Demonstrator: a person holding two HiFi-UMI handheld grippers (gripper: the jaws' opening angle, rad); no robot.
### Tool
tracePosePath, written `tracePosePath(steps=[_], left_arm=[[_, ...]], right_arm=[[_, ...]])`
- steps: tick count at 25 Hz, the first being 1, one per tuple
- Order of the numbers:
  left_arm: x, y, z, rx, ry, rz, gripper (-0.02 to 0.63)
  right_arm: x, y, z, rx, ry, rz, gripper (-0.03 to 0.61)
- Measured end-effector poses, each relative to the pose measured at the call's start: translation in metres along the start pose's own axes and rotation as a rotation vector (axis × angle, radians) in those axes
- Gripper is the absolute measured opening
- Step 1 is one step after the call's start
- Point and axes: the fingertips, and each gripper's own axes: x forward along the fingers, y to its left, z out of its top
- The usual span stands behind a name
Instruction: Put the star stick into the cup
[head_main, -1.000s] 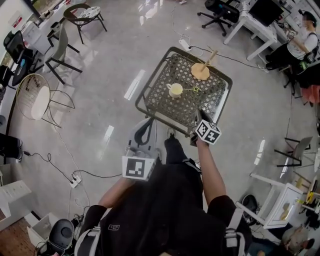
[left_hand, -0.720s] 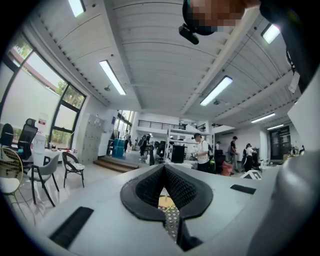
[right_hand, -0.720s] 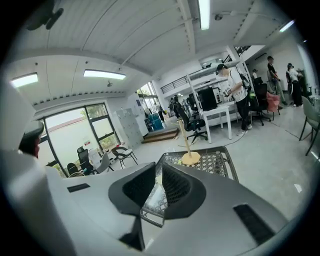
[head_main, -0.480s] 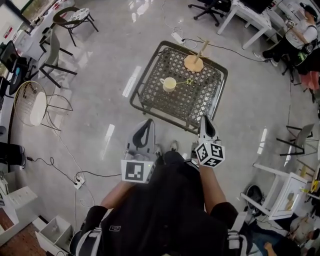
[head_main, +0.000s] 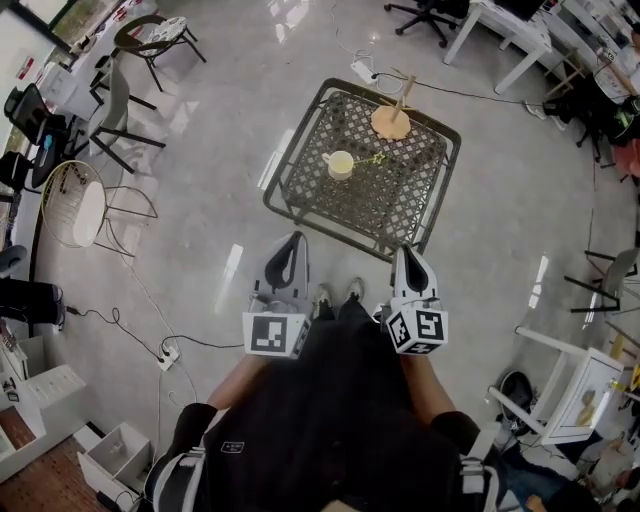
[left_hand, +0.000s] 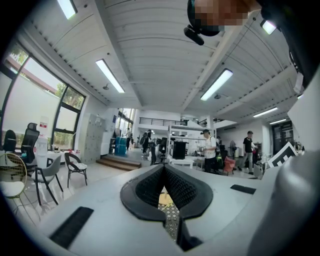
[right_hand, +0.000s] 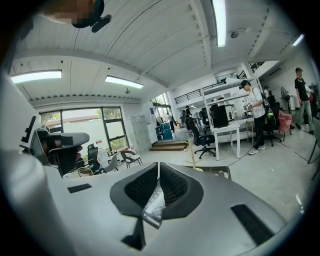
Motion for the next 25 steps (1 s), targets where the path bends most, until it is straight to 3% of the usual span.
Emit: tracePosePath(steps=[21, 25], left_arm=[[0.011, -0.015, -0.011, -0.001, 0.022, 0.010, 0.015], [0.012, -0.016, -0.017, 0.030, 0.033, 0.002, 0.015]], right_arm=[[-0.007, -0.008, 0.008, -0.025, -0.010, 0.030, 0.011], [-0.007, -0.013, 0.008, -0.023, -0.010, 0.030, 0.011]])
